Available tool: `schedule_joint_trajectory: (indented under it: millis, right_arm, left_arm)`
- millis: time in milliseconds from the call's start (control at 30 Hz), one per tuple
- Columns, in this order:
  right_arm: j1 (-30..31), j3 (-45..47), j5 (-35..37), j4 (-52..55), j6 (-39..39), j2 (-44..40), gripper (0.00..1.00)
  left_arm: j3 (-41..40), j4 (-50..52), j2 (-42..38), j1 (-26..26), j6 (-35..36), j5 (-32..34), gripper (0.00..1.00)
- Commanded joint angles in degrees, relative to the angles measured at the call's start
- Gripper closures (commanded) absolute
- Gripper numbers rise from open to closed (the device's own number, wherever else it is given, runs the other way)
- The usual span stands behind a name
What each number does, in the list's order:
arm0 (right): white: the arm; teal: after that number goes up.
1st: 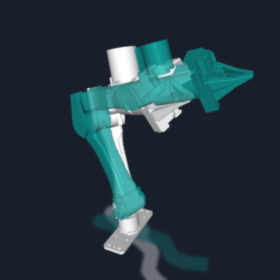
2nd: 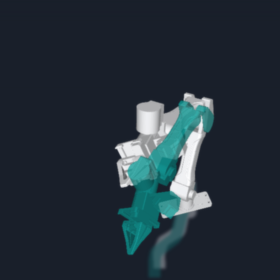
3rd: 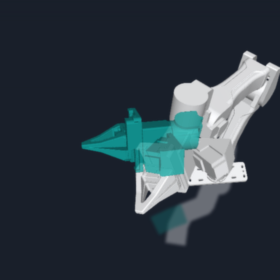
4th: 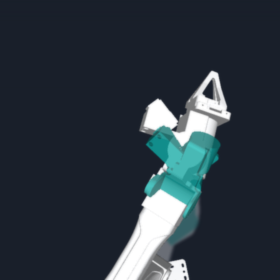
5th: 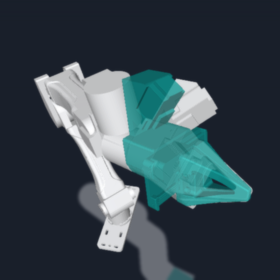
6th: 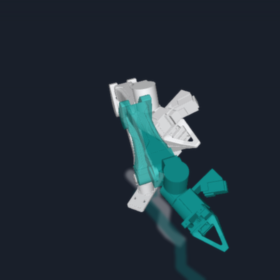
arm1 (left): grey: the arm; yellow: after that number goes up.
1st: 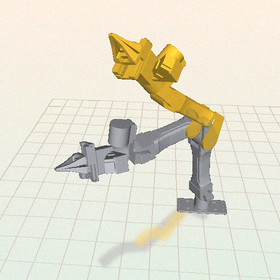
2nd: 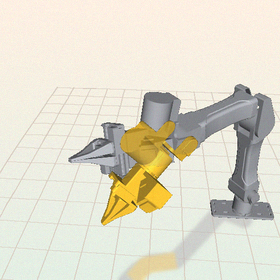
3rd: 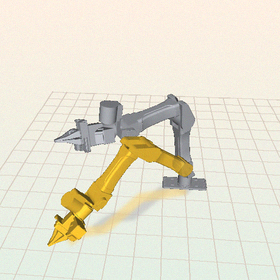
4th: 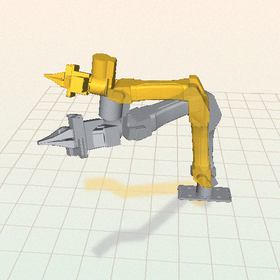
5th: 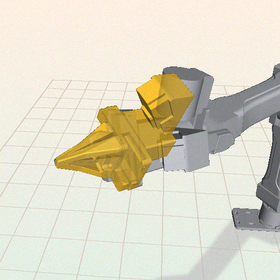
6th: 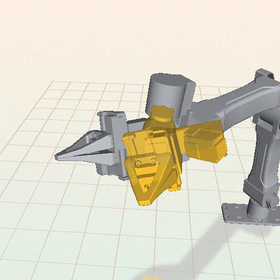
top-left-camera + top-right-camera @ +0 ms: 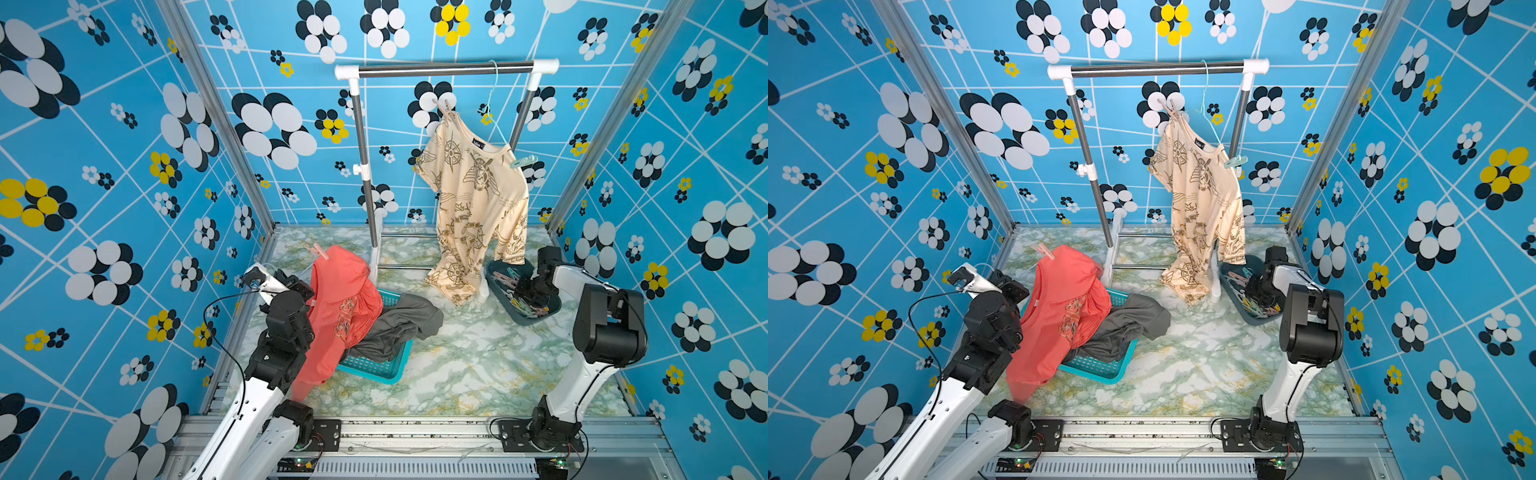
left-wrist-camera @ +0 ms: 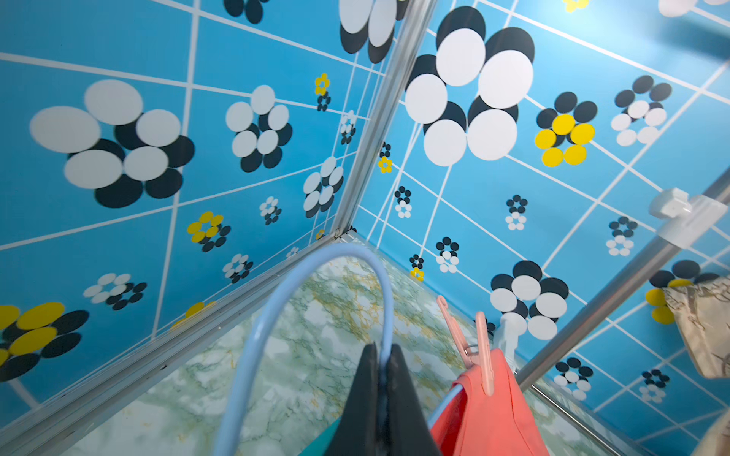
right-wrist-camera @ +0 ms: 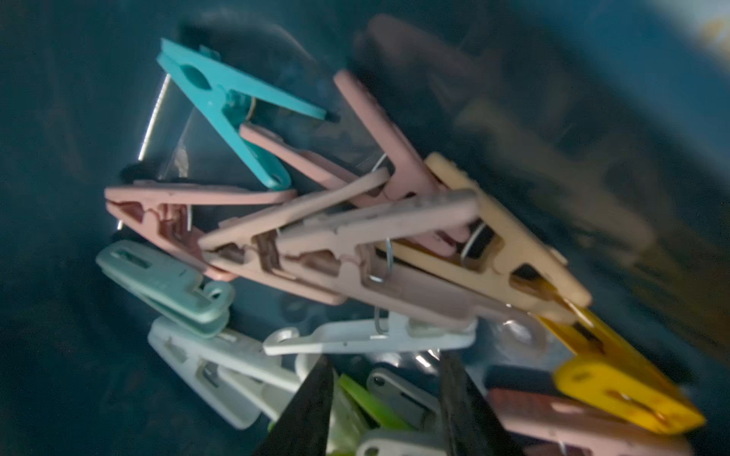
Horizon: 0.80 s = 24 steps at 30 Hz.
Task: Use clothespins to secure the t-shirt on both sides of the hanger
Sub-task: Pick up the clothespin from the storage box.
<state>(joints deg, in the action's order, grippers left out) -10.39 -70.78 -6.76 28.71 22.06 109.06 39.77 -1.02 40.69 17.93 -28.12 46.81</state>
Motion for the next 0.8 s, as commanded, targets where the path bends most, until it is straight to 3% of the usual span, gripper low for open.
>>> schedule_joint_trajectory:
  millis: [0,200,400,667,767]
  right_arm:
    - [0.8,-0.6,-4.7,-2.8,1.5,0.4,0.57]
    - [1.9,0.5,-1.2,-0.7,-1.9,-2.1,0.6]
    - [1.9,0.7,6.5,4.0,-2.2,-2.8,0.51]
    - [1.9,2.2,3.3,1.9,0.6,0.3,0.52]
    - [1.9,2.1,1.1,1.0,0.6,1.0,0.6]
  left_arm:
    - [3.0,4.5,0.0,0.3,-5.8,7.5,1.0]
    - [1.8,3.6,0.5,0.3,-8.5,6.0,1.0]
    - [0.6,1.6,0.3,0.3,-9.1,5.5,1.0]
    - [0.5,0.2,1.2,0.4,-7.0,3.6,1.0]
    - [0.2,-0.6,1.6,0.4,-6.6,3.2,1.0]
